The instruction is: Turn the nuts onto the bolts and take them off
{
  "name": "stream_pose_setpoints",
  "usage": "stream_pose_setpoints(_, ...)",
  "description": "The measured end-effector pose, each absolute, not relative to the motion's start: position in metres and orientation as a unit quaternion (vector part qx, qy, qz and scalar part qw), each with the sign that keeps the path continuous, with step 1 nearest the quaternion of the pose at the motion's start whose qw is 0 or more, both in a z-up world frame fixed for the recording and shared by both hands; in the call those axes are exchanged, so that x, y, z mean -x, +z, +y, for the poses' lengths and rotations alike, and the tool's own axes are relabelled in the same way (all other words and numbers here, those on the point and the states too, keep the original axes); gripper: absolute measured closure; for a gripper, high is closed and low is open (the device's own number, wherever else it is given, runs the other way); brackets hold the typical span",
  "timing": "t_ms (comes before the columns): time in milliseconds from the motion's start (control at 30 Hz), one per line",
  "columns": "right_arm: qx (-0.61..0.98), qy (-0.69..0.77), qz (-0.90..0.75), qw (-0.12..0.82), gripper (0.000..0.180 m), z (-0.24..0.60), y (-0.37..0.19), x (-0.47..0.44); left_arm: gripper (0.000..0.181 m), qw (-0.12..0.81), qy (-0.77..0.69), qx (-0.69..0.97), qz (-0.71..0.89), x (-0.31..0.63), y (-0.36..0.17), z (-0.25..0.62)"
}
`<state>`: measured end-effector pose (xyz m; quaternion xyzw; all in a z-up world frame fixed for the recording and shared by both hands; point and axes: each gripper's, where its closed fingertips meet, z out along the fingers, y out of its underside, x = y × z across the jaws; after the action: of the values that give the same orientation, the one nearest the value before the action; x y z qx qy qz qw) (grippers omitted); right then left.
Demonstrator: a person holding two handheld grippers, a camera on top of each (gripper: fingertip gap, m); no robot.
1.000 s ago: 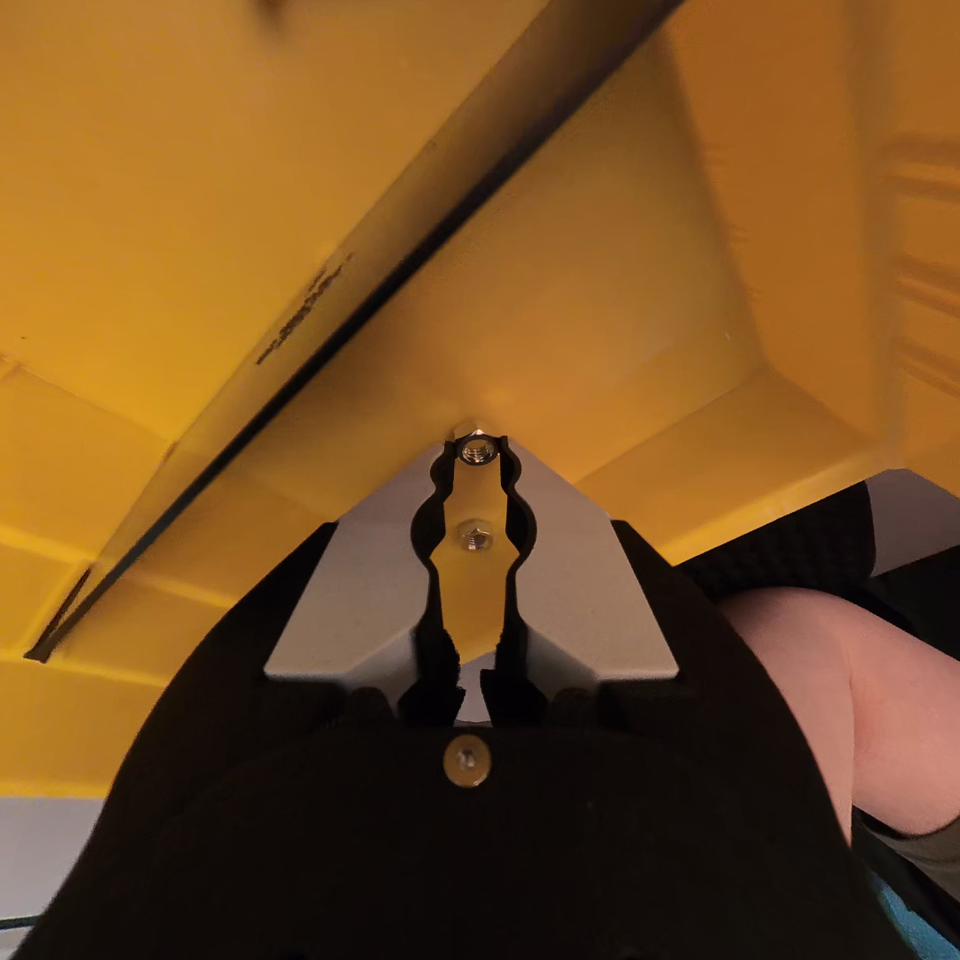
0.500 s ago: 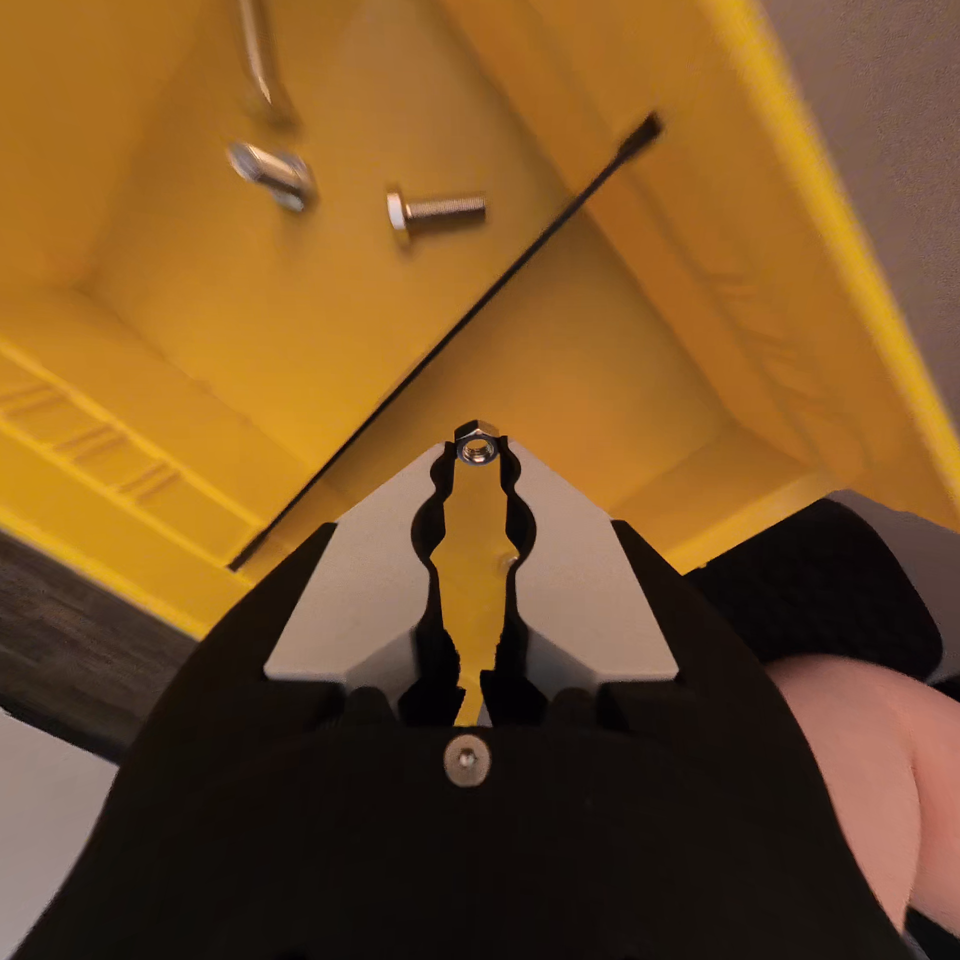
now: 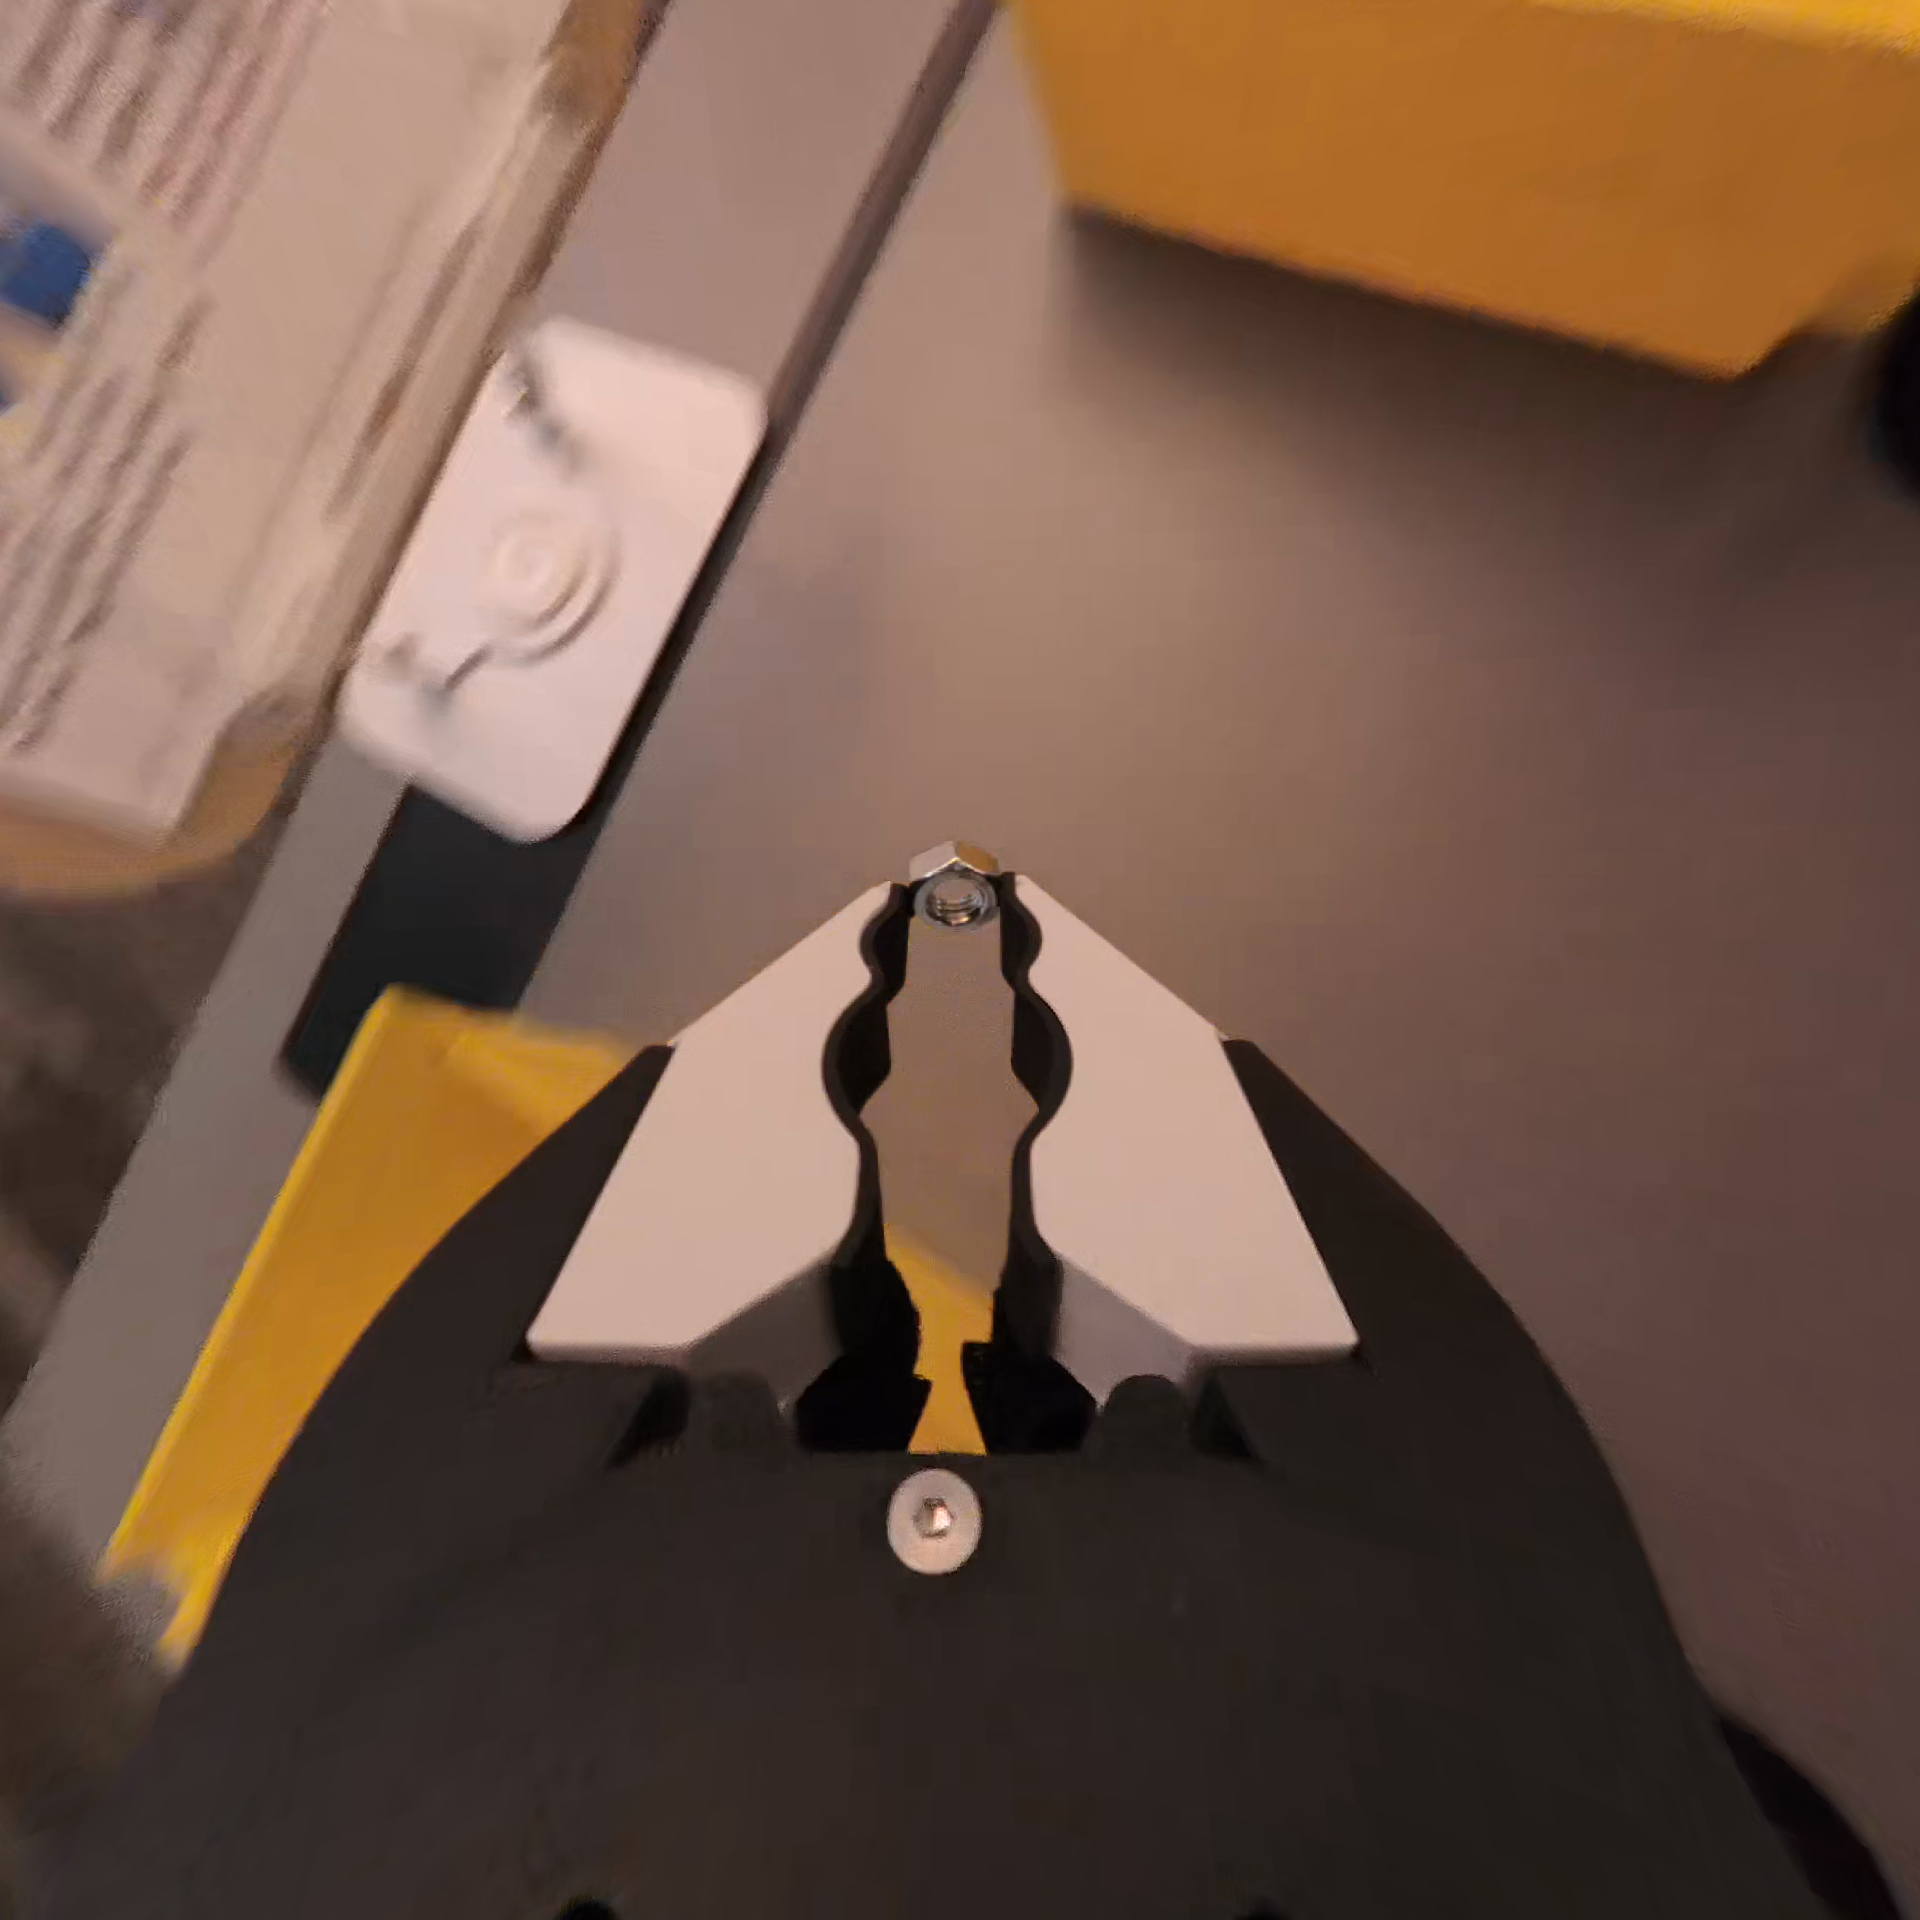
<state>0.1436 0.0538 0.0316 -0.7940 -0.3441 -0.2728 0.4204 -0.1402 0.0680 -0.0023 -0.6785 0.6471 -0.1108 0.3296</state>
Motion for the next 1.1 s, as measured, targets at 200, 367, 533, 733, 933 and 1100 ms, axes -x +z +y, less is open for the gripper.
stream_pose_setpoints(200, 0.794, -0.276, -0.332, 0.428, 0.097, 0.047, 0.038, -0.154, 0.165, 0.242, -0.232, 0.642, 0.689, 0.04, -0.077, -0.001)
stream_pose_setpoints(367, 0.795, -0.278, -0.32, 0.433, 0.098, 0.042, 0.043, -0.163, 0.165, 0.176, -0.267, 0.651, 0.688, 0.023, -0.122, -0.017)
stream_pose_setpoints(533, 0.795, -0.278, -0.322, 0.433, 0.098, 0.041, 0.044, -0.164, 0.165, 0.179, -0.239, 0.649, 0.7, 0.022, -0.141, -0.011)
stream_pose_setpoints(733, 0.794, -0.28, -0.325, 0.431, 0.099, 0.04, 0.043, -0.163, 0.165, 0.18, -0.217, 0.644, 0.711, 0.024, -0.15, -0.009)
stream_pose_setpoints(933, 0.793, -0.283, -0.333, 0.425, 0.099, 0.041, 0.041, -0.159, 0.165, 0.163, -0.201, 0.636, 0.727, 0.026, -0.162, -0.014)
stream_pose_setpoints(1100, 0.782, -0.292, -0.338, 0.434, 0.099, 0.04, 0.048, -0.153, 0.157, 0.168, -0.191, 0.629, 0.735, 0.027, -0.162, -0.012)
